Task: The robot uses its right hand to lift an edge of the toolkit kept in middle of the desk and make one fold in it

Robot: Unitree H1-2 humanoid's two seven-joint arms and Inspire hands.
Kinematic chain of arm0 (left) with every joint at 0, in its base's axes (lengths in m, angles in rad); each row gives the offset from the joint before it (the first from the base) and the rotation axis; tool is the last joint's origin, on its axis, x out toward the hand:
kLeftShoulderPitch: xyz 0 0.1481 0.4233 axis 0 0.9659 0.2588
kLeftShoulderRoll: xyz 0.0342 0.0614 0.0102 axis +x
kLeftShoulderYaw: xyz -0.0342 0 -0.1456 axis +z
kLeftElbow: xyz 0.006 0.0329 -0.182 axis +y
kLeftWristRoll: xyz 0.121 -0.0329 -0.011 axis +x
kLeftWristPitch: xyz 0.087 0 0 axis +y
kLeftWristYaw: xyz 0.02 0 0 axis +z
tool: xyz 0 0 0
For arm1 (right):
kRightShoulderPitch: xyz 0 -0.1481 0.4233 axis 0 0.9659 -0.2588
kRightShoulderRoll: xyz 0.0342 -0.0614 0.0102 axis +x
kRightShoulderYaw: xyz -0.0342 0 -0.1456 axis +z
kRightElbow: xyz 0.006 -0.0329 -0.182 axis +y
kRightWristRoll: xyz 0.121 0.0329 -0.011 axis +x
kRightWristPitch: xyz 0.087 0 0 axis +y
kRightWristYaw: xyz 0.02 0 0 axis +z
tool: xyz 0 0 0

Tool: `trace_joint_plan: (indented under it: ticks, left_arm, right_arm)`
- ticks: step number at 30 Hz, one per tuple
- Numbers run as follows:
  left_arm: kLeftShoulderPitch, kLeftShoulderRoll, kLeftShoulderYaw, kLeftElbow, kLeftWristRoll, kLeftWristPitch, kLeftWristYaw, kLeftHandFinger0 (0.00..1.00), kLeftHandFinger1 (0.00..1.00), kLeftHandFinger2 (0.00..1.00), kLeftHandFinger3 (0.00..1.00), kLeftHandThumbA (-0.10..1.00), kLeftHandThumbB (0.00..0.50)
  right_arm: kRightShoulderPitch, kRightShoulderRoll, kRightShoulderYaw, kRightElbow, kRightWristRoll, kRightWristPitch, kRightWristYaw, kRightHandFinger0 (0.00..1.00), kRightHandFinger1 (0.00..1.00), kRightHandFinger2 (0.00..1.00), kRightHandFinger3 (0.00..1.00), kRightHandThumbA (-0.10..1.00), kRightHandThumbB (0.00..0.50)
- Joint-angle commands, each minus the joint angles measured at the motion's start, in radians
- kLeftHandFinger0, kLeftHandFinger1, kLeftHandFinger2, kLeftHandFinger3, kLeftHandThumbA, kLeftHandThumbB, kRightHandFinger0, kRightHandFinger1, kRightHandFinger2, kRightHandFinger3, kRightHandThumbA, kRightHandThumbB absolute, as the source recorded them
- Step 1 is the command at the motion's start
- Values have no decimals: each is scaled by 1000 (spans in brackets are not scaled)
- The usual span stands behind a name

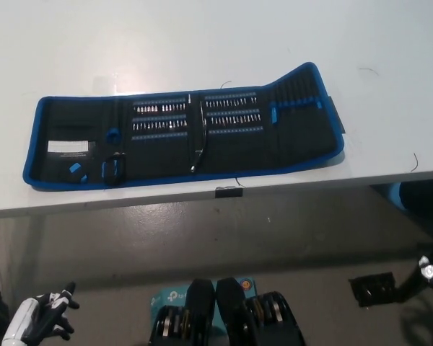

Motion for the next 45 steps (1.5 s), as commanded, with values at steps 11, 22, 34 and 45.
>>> trace_joint_plan:
  ticks: [11,22,34,45]
  left_arm:
    - [-15,22,6,-21,-5,9,-17,360,315,224,373,682,204]
    - [-10,15,8,-26,3,23,-8,366,337,242,385,677,204]
    - [-21,6,13,-20,-13,11,-13,360,317,228,371,679,218]
    - [-25,4,10,-24,-8,21,-11,350,318,256,393,686,212]
  right_arm:
    - [-148,-104,51,-458,86,241,149,293,407,553,765,587,252]
    - [-376,-19,-16,-338,143,285,77,534,510,563,852,652,182]
    - [-513,210,-115,4,143,281,-72,1000,1000,1000,1000,747,238]
    - [-542,274,-103,177,124,258,-97,1000,1000,1000,1000,942,270]
